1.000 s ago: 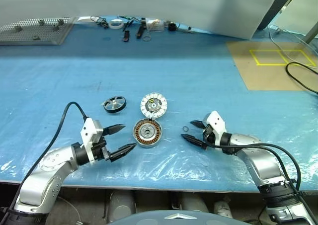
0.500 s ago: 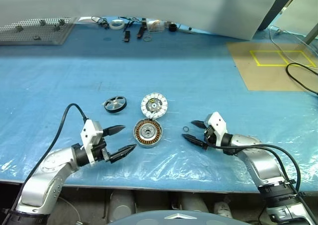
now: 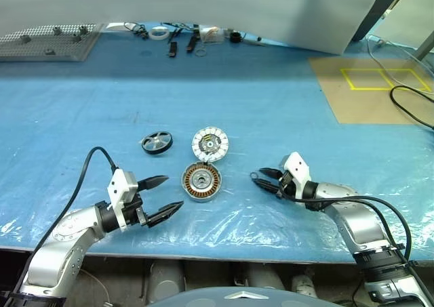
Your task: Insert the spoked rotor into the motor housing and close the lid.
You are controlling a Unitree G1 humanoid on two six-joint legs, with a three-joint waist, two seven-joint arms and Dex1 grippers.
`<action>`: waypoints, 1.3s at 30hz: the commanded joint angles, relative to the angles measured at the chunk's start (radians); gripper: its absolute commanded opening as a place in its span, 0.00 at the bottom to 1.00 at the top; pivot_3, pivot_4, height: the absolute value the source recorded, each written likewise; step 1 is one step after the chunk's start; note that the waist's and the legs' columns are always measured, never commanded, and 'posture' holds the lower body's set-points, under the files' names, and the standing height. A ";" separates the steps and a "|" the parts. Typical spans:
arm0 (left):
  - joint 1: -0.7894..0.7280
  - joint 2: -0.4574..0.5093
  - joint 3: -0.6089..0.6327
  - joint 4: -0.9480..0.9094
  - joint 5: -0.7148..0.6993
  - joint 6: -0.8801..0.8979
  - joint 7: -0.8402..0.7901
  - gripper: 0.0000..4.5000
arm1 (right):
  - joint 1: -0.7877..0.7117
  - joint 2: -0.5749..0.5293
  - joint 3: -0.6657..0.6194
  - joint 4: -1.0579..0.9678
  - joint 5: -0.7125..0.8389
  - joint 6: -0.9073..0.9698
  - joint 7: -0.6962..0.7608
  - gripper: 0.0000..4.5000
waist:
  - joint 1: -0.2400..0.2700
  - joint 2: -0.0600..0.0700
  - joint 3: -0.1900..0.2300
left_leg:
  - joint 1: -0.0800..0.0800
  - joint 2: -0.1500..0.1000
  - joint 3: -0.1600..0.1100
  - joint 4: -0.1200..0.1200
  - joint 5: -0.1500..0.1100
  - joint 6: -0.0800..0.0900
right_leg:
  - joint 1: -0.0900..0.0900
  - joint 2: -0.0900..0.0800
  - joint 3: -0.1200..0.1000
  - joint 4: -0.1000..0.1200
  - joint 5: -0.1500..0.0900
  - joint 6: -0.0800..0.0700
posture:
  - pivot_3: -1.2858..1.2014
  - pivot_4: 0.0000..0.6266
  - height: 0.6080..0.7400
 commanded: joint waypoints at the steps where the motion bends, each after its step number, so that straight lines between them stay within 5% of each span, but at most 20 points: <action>1: -0.002 0.009 0.000 -0.075 -0.023 0.028 0.015 1.00 | 0.009 -0.008 0.017 0.017 -0.008 0.012 0.011 0.07 | 0.000 0.000 0.000 | 0.000 0.000 0.000 0.000 0.000 0.000 | 0.000 0.000 0.000 0.000 0.000 0.000 | 0.52 0.24 1.00; 3: -0.007 0.011 -0.001 -0.096 -0.030 0.047 0.022 1.00 | 0.006 -0.007 0.017 0.022 -0.010 0.012 0.010 0.01 | -0.001 0.000 0.000 | 0.000 0.000 0.000 -0.001 0.000 0.000 | 0.000 0.000 0.000 0.000 0.000 0.000 | 0.52 0.24 1.00; 33: -0.066 0.020 0.046 -0.047 -0.032 0.061 0.025 1.00 | -0.128 0.038 0.002 0.203 -0.037 -0.051 -0.006 0.01 | -0.005 0.000 0.000 | 0.003 0.000 0.000 0.000 0.000 0.000 | 0.004 0.000 -0.001 0.000 0.000 0.000 | 0.52 0.24 1.00; 39: -0.049 -0.001 0.051 -0.038 -0.031 0.033 0.037 1.00 | -0.268 0.082 -0.011 0.366 -0.040 -0.070 -0.038 0.40 | -0.004 0.000 0.000 | 0.002 0.000 0.001 0.000 0.000 0.000 | 0.003 0.000 -0.001 0.000 0.000 0.000 | 0.52 0.24 1.00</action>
